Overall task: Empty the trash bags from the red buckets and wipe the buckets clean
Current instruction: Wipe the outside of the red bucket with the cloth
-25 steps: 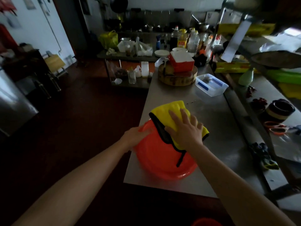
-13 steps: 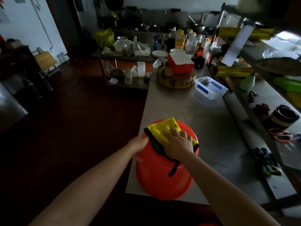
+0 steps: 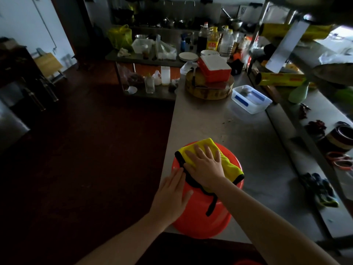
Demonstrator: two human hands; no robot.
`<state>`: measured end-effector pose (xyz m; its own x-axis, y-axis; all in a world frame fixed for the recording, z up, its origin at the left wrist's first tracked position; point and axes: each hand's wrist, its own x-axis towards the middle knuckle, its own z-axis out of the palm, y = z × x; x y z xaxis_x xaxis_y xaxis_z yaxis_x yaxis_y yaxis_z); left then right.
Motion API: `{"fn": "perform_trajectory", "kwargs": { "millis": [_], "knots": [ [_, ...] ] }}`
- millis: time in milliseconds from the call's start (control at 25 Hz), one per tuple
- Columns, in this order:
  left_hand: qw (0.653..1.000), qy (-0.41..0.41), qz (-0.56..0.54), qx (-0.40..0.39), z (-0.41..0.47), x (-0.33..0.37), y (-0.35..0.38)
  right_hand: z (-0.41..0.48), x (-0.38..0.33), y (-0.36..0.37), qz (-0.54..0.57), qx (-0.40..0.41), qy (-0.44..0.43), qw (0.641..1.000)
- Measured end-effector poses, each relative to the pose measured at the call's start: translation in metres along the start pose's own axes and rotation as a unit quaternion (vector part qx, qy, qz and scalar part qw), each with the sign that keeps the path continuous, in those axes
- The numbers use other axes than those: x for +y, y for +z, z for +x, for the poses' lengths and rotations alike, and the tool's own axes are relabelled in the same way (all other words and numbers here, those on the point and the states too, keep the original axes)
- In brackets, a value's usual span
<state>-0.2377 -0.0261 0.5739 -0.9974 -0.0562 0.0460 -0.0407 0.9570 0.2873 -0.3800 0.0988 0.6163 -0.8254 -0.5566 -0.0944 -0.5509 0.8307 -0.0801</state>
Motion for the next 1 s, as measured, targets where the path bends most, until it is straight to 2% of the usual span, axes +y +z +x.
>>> {"fn": "perform_trajectory", "kwargs": {
  "millis": [320,400,560,680,880,1000],
  "knots": [
    [0.998,0.045,0.049,0.018,-0.002,-0.003,0.017,-0.003,0.037,-0.004,0.014,-0.006,0.157,0.987],
    [0.998,0.038,0.044,0.022,-0.001,-0.003,0.019,-0.001,0.020,-0.003,0.041,0.005,0.164,0.986],
    [0.998,0.030,0.032,0.035,-0.002,-0.003,0.019,0.006,-0.028,0.001,0.063,-0.005,0.104,0.993],
    [0.998,0.030,0.034,0.037,-0.001,-0.001,0.021,0.003,-0.021,-0.001,0.045,0.013,0.090,0.995],
    [0.996,0.050,0.037,0.059,0.000,-0.002,0.029,-0.017,0.045,-0.005,0.028,0.024,0.188,0.982],
    [0.997,0.044,0.022,0.054,0.002,0.000,0.033,-0.024,0.032,-0.001,0.059,0.026,0.199,0.978]
  ]
}}
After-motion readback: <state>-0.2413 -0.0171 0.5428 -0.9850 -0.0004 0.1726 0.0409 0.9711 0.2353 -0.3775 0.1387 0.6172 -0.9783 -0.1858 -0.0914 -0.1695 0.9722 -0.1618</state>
